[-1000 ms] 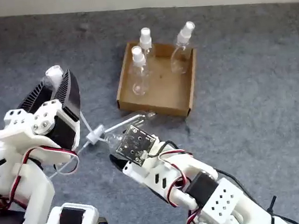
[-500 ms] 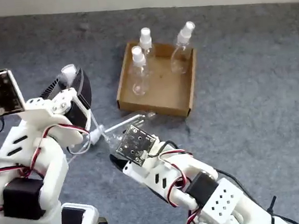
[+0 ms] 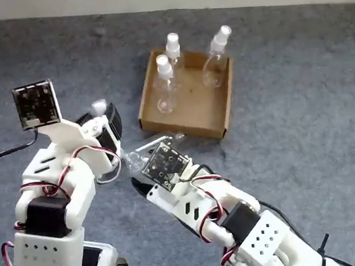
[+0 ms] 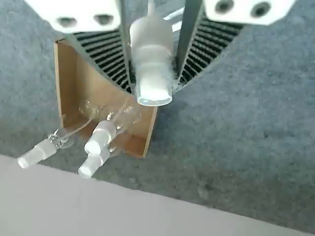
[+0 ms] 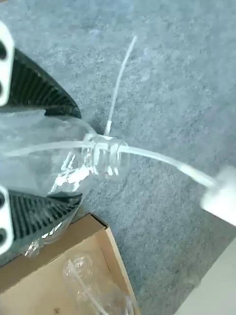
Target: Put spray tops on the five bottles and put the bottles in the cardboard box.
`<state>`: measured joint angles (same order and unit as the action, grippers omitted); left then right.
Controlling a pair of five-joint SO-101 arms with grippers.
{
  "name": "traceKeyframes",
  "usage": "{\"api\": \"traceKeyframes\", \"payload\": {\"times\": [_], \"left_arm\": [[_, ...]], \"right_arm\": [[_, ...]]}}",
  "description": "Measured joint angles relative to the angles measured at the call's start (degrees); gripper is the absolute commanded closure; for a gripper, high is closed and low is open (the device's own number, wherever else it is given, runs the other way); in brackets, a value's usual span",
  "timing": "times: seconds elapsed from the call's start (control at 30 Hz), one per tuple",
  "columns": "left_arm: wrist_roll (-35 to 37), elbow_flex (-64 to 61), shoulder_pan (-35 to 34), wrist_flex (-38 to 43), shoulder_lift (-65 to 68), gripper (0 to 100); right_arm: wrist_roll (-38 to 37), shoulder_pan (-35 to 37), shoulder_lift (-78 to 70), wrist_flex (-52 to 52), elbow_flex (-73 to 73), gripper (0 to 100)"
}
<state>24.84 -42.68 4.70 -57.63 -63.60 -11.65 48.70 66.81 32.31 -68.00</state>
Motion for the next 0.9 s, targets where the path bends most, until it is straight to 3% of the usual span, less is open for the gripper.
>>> {"api": "traceKeyframes", "payload": {"times": [0.33, 0.57, 0.67, 0.9], "left_arm": [[0.0, -4.66, 7.03, 0.62, -0.44, 100], [-2.73, -11.25, 7.47, 1.41, -11.78, 99], [-5.1, -17.76, 9.32, 5.71, -16.62, 99], [-10.2, -24.62, 12.31, 12.48, -17.41, 86]], "right_arm": [[4.22, -0.97, -0.09, -1.05, 0.35, 99.5], [8.79, -5.1, -0.18, -4.57, 0.53, 99.5], [9.32, -5.63, -0.26, -4.75, 0.53, 99.5], [8.26, -5.63, -0.26, -2.11, 0.44, 99.5]]}}
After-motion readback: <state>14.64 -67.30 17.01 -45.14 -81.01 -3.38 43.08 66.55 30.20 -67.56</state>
